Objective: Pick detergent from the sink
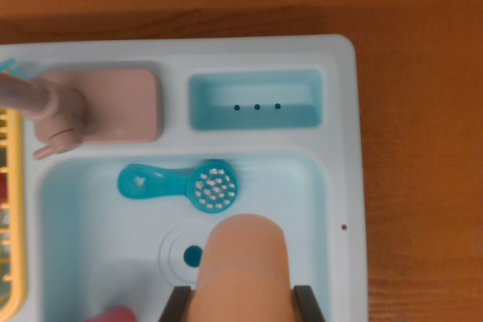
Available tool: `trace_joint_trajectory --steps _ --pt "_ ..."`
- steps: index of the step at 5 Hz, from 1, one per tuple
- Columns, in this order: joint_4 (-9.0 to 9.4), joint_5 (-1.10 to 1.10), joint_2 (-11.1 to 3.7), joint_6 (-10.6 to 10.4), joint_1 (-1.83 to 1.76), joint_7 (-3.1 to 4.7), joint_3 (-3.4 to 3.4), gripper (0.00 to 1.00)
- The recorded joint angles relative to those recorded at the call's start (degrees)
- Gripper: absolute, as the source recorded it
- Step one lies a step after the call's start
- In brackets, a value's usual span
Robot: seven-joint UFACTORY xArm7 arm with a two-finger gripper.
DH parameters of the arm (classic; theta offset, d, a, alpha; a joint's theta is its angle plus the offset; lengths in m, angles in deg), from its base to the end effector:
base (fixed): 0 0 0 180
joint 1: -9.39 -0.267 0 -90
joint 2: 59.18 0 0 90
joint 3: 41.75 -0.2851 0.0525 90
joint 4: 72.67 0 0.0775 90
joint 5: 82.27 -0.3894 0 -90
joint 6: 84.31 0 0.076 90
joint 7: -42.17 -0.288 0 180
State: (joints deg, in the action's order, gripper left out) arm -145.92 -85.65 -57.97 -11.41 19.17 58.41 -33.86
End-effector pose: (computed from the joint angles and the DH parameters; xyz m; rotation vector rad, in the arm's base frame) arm 0.5060 -0.1455 0.2380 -3.0912 0.0642 -0.0668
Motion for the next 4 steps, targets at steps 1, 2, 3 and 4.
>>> trace_joint_trajectory --steps 1,2,3,4 --pt "-1.68 0.20 0.64 2.30 -0.02 -0.23 0.02 1.00" --pt "-1.68 0.20 0.64 2.30 -0.02 -0.23 0.02 1.00" --pt "-3.25 0.39 1.23 4.46 -0.03 -0.44 0.04 1.00" --pt "-3.25 0.39 1.23 4.46 -0.03 -0.44 0.04 1.00"
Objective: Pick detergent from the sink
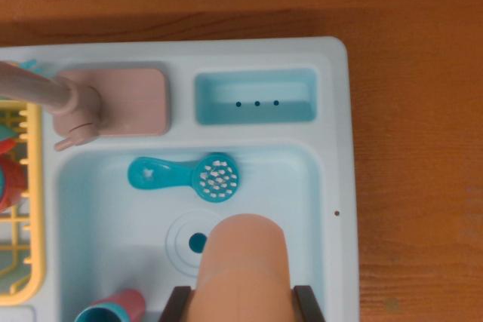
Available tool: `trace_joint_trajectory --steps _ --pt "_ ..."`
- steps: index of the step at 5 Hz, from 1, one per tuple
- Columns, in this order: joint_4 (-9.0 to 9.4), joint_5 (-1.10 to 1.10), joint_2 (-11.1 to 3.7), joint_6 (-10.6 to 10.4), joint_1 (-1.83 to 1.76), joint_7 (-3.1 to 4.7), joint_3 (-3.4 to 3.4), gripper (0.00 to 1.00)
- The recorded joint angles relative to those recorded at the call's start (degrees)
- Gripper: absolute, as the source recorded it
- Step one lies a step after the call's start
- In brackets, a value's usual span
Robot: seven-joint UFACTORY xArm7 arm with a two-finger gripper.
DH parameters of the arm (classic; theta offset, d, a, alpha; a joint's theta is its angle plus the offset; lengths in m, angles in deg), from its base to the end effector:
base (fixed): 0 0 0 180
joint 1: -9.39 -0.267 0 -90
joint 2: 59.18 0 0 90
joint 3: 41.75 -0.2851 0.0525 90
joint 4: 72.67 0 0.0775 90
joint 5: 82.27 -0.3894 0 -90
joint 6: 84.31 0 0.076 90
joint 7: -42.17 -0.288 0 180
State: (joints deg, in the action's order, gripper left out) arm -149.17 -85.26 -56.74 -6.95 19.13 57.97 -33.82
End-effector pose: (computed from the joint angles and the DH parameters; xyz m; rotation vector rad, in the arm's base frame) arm 0.5009 -0.1451 0.2699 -3.0935 0.0670 -0.0656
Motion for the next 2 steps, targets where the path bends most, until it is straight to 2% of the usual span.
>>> trace_joint_trajectory --steps 1,2 --pt "-1.41 0.17 0.54 1.94 -0.01 -0.19 0.02 1.00" --pt "-1.41 0.17 0.54 1.94 -0.01 -0.19 0.02 1.00"
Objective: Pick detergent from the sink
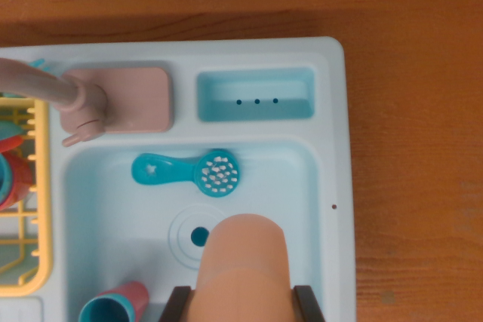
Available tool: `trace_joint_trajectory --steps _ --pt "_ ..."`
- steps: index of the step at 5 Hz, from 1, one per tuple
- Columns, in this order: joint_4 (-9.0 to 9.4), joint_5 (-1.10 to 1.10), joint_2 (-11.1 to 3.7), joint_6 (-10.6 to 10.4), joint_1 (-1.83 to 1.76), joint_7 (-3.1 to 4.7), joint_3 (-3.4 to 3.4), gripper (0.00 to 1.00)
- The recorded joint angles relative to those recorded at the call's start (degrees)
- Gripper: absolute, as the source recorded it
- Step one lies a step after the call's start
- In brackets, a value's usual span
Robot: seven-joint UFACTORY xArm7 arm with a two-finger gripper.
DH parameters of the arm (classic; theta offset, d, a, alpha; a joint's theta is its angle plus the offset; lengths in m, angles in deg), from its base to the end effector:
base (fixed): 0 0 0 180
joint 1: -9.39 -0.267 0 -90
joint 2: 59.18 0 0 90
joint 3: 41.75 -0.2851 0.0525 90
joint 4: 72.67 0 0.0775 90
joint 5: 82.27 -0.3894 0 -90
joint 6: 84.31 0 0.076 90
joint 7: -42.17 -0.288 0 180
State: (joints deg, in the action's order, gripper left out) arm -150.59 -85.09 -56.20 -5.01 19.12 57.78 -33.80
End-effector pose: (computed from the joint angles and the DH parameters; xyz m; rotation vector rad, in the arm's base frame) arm 0.4980 -0.1449 0.2838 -3.0946 0.0689 -0.0653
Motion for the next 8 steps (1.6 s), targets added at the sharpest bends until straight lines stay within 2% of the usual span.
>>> trace_joint_trajectory --steps 1,2,3,8 --pt "-1.23 0.15 0.47 1.68 -0.01 -0.17 0.01 1.00" --pt "-1.23 0.15 0.47 1.68 -0.01 -0.17 0.01 1.00" --pt "-2.23 0.26 0.85 3.06 -0.02 -0.30 0.03 1.00" --pt "-3.48 0.41 1.32 4.78 -0.04 -0.47 0.04 1.00"
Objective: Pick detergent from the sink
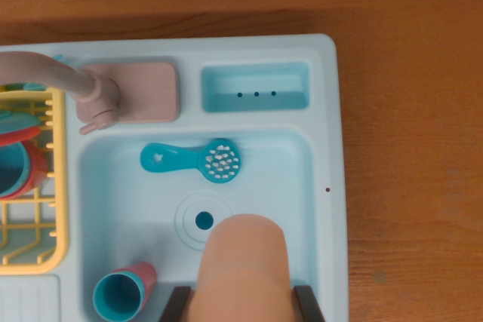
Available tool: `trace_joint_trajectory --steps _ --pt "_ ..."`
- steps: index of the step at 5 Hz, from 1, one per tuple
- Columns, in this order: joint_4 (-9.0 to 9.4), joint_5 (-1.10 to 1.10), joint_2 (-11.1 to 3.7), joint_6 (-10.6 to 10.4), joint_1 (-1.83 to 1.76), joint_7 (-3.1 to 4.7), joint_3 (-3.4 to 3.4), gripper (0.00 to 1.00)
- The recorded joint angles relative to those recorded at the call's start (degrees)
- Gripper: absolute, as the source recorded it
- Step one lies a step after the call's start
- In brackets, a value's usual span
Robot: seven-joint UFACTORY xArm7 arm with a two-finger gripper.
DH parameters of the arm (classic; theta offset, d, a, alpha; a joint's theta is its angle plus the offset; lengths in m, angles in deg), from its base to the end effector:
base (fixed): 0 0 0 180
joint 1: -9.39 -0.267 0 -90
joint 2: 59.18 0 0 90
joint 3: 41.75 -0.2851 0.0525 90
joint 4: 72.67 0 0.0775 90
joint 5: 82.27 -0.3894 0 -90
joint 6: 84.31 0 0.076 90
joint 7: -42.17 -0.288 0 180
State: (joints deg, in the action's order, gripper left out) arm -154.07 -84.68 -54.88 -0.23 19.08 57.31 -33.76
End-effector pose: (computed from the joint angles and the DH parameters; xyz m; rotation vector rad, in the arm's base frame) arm 0.4887 -0.1438 0.3176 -3.0976 0.0741 -0.0638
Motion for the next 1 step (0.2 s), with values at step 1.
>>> trace_joint_trajectory --steps 1 --pt "-0.21 0.02 0.08 0.29 0.00 -0.03 0.00 1.00"
